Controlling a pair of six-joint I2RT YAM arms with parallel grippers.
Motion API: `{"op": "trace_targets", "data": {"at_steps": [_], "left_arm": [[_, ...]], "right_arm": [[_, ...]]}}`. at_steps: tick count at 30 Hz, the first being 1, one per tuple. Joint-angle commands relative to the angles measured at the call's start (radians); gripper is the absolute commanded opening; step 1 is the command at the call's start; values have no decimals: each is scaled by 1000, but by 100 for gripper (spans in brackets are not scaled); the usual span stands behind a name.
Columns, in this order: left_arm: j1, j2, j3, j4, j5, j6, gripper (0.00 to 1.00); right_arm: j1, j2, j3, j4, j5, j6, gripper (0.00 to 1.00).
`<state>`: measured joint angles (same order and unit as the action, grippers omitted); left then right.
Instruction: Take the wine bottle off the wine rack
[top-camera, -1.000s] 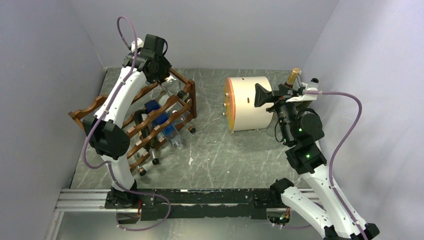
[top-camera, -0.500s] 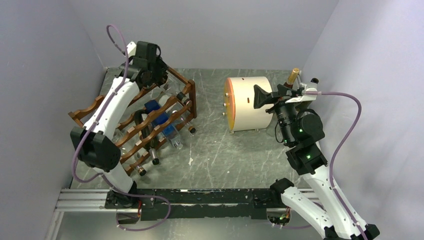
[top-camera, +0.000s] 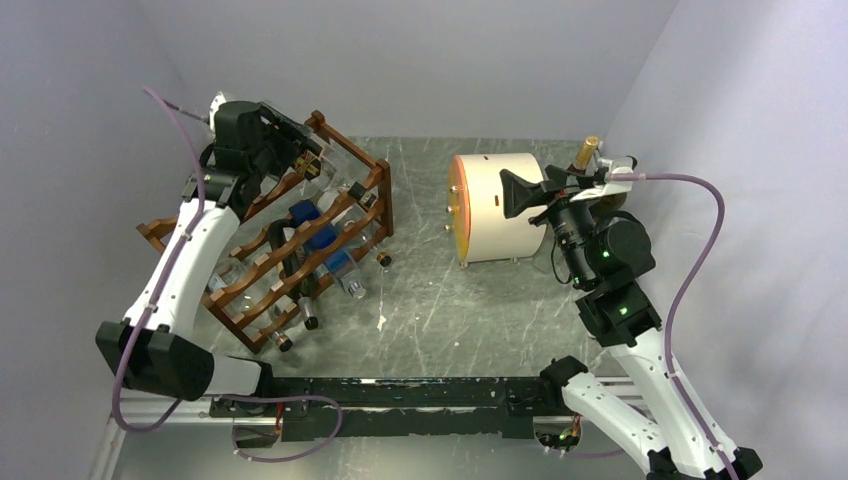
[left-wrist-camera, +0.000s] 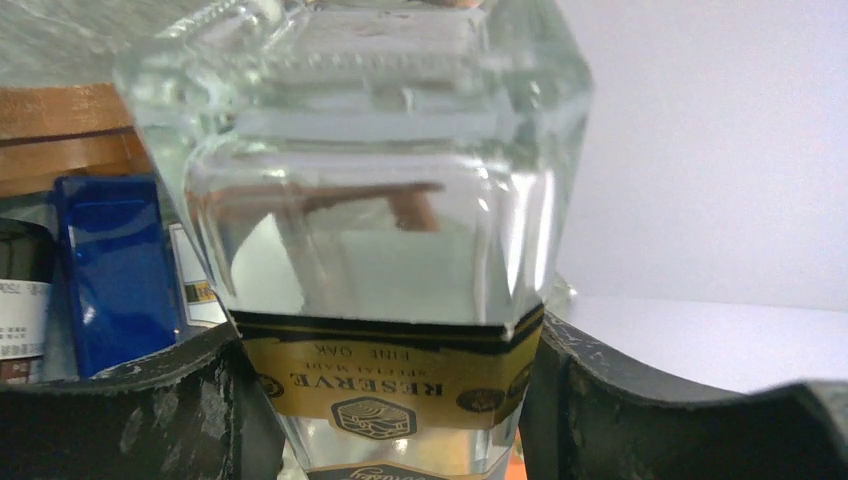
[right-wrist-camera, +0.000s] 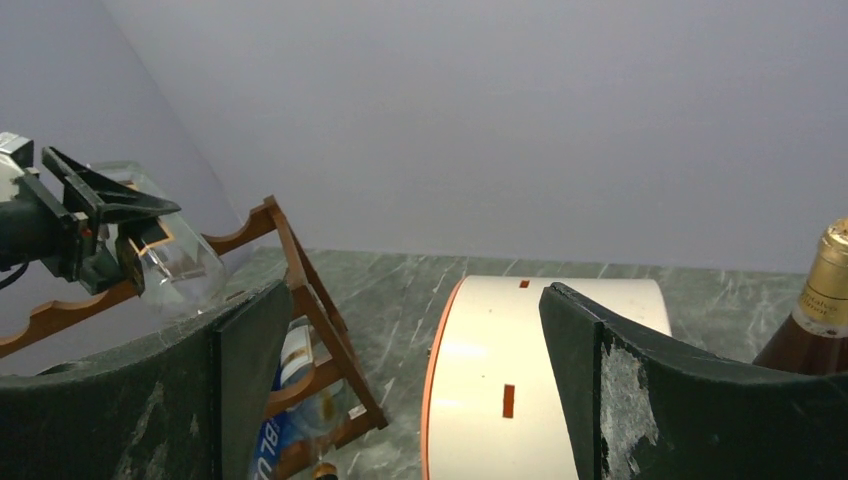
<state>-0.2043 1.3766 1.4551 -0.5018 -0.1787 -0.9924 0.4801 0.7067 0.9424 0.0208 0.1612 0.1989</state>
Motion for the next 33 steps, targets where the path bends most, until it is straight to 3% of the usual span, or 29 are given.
{"op": "trace_targets", "data": {"at_steps": [1, 16, 26, 30, 33], "left_arm": [[59, -113, -46, 103, 133, 44, 7], [142, -311, -114, 175, 467, 62, 7], [143, -337, -167, 231, 791, -73, 7], [143, -334, -235, 319, 956, -140, 7], [143, -326, -264, 353, 1049, -160, 7]], "right_arm": [[8, 14, 51, -51, -16, 50, 100], [8, 93, 92, -51, -227, -45, 100], [58, 198, 67, 102, -655, -191, 98], [147, 226, 16, 148, -700, -343, 96], [247, 240, -42, 201, -672, -558, 95]]}}
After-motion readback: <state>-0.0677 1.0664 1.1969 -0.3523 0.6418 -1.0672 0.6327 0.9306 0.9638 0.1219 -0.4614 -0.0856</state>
